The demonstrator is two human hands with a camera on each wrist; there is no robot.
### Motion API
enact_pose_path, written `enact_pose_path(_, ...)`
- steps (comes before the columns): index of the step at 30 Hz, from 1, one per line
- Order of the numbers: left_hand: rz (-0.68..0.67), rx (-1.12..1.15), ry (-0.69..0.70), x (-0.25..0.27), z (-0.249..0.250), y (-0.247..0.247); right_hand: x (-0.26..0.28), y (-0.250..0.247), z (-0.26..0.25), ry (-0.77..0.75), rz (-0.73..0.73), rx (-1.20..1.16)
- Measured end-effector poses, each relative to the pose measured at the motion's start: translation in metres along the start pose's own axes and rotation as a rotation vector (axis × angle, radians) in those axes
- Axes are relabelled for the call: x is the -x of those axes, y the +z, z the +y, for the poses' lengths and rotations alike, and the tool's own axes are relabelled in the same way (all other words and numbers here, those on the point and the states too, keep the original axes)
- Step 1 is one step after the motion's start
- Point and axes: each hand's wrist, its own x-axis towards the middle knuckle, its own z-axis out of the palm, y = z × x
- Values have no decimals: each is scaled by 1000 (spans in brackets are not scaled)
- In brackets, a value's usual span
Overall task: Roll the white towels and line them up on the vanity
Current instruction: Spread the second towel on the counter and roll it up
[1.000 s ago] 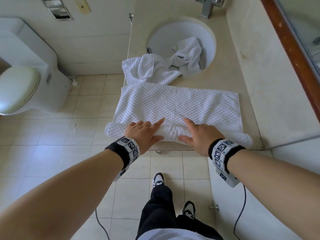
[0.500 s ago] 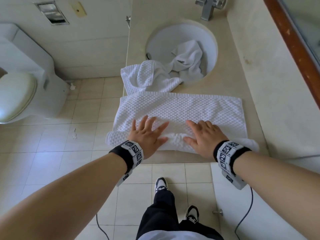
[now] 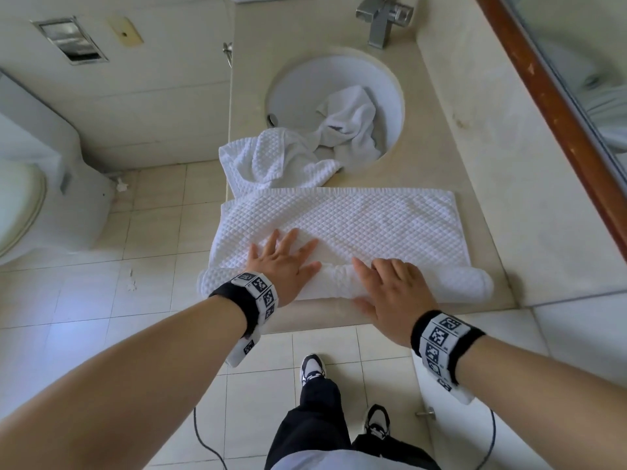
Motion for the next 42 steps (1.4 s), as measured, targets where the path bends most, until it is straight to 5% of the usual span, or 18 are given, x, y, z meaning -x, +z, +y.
enact_pose_path(8,283,-66,45,46,15,24,-8,2,4,14,12,56)
enact_pose_path(15,402,-133,81,54,20,47,-22,-6,9,12,-48,65)
enact_pose_path(31,232,-50,100,55,22,29,-17,-13,15,-15,-254,-272)
enact_pose_path(36,149,13,135,37,14,20,-23,-10,13,7,-240,-224)
enact_pose_path(42,201,-104,149,21,10,13,-39,-10,17,31,-166,-32)
